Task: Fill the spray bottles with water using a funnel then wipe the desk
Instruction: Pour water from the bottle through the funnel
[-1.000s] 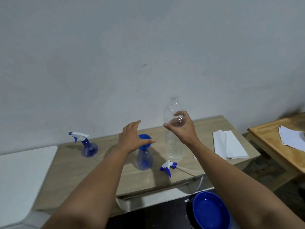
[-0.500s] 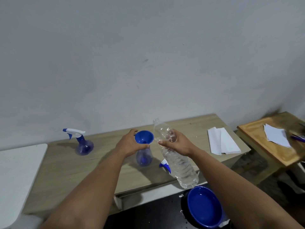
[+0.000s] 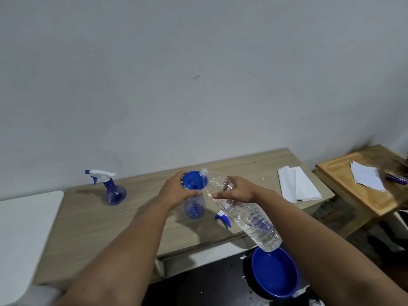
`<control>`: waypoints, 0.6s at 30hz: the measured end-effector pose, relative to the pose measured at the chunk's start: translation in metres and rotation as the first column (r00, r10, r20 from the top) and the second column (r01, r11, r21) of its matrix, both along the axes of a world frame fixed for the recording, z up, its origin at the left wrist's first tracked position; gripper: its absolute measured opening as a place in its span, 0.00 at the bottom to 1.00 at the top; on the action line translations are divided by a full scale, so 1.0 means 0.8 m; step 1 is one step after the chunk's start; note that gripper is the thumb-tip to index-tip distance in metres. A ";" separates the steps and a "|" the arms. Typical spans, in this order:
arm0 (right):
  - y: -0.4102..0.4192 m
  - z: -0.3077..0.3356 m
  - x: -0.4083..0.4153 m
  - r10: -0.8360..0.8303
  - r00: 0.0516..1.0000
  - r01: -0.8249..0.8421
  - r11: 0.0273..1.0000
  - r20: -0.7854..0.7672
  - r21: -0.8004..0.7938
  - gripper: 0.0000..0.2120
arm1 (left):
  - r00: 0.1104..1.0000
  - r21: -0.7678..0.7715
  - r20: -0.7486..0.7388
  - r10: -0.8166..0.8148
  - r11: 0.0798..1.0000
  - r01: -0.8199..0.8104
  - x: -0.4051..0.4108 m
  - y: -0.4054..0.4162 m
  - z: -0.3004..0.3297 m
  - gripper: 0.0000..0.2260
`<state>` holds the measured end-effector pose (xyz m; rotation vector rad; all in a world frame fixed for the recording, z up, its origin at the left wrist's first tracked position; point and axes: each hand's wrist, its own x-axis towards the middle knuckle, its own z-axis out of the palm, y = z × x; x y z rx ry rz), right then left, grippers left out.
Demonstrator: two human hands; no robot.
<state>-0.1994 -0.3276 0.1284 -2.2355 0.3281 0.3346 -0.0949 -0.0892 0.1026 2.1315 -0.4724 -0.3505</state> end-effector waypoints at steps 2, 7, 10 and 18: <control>-0.001 0.002 0.003 0.029 0.999 -0.030 0.999 -0.028 -0.033 0.40 | 1.000 -0.008 0.000 0.002 1.000 -0.002 0.000 0.001 -0.002 0.36; 0.000 0.016 0.005 0.074 0.995 -0.078 0.994 -0.069 -0.070 0.38 | 1.000 -0.027 0.000 0.008 1.000 -0.008 -0.002 0.001 -0.003 0.33; 0.003 0.027 0.004 0.109 0.989 -0.121 0.985 -0.098 -0.121 0.39 | 1.000 -0.024 0.001 0.013 1.000 -0.013 -0.002 0.001 -0.004 0.34; 0.002 0.038 0.011 0.146 0.978 -0.170 0.971 -0.147 -0.170 0.34 | 1.000 0.000 0.008 0.009 1.000 -0.009 0.000 0.000 -0.002 0.38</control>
